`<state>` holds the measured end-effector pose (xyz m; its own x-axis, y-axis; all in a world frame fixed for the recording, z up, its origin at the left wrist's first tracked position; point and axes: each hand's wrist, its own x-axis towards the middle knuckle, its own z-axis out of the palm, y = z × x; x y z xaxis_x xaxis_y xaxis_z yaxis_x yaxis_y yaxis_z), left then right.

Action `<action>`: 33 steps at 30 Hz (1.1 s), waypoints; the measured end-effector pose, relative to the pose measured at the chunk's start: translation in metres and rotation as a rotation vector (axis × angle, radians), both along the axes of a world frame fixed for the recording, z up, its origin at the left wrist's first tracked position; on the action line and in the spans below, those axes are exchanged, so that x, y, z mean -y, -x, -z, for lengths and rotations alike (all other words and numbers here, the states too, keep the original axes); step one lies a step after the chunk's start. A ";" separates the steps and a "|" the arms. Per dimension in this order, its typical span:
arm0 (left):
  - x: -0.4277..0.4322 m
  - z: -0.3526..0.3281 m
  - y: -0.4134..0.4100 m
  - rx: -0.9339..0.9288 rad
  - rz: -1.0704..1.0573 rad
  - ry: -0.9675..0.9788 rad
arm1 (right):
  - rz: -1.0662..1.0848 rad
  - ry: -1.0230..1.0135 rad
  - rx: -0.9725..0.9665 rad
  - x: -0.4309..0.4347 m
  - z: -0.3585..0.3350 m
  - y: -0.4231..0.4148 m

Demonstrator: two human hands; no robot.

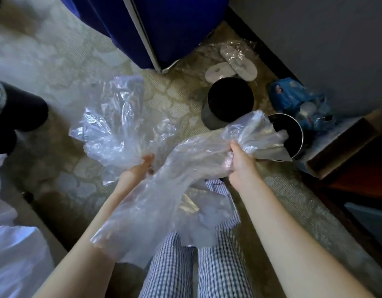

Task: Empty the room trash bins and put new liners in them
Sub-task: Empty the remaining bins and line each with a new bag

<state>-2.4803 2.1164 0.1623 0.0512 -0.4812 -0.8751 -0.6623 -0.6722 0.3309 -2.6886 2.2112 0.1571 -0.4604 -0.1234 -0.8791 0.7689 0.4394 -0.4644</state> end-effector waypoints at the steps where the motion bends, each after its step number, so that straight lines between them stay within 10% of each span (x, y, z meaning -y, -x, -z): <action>1: 0.007 0.009 0.004 0.014 0.052 0.007 | -0.019 -0.013 -0.010 0.007 0.005 0.005; 6: 0.035 0.030 0.038 -0.043 -0.123 0.302 | -0.196 -0.031 -0.100 0.035 0.033 0.035; 20: 0.117 0.132 0.097 0.039 0.231 0.143 | -0.368 -0.156 -0.193 0.066 0.141 0.066; 33: 0.206 0.340 0.068 0.264 0.870 0.112 | -0.386 -0.226 -0.041 0.137 0.330 0.005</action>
